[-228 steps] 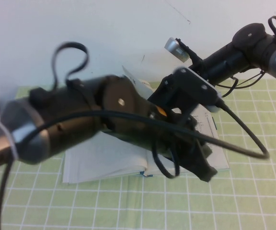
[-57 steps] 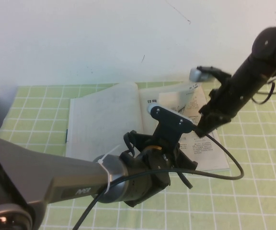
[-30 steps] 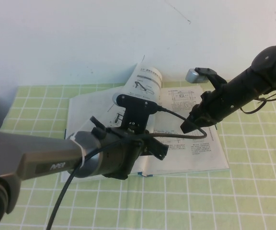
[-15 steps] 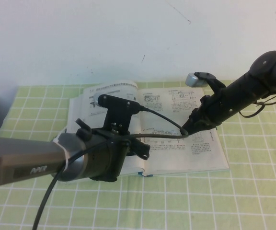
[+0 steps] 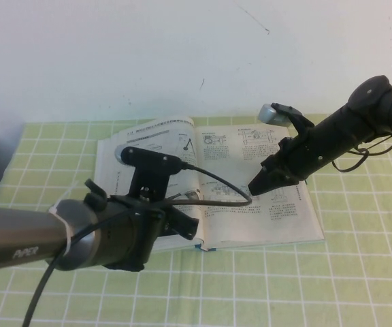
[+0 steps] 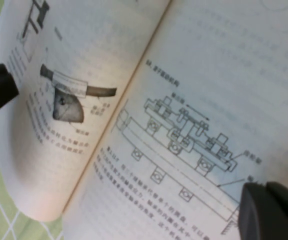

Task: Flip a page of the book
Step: Open the closed book

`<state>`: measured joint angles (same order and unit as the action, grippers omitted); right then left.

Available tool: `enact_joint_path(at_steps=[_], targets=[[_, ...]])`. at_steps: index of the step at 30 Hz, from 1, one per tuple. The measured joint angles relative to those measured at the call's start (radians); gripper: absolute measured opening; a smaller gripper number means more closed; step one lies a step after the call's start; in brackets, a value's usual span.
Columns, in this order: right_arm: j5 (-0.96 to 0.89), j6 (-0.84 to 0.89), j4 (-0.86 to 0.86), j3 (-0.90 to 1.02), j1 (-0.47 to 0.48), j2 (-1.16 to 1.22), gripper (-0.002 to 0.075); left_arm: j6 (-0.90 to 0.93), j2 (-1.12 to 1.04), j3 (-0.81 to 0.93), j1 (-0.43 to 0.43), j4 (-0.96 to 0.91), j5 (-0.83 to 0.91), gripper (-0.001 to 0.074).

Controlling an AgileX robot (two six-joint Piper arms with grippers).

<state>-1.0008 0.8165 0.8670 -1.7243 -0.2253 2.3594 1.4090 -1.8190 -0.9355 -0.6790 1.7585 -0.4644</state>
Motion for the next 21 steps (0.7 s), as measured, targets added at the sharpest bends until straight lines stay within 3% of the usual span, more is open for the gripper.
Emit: enact_joint_path(at_steps=[8,14,21], targets=[[0.0,-0.051,-0.021,-0.003,-0.028,0.0,-0.0002,-0.015,0.001,0.046,0.086,-0.004,0.133,-0.0004],[0.048,-0.085,-0.075,-0.002,-0.066,-0.032,-0.0002,-0.013,0.038,0.051,0.095,-0.004,0.147,-0.0004],[0.095,-0.096,-0.215,0.016,-0.082,-0.193,-0.0002,0.035,0.25,0.051,0.095,-0.004,0.216,-0.0004]])
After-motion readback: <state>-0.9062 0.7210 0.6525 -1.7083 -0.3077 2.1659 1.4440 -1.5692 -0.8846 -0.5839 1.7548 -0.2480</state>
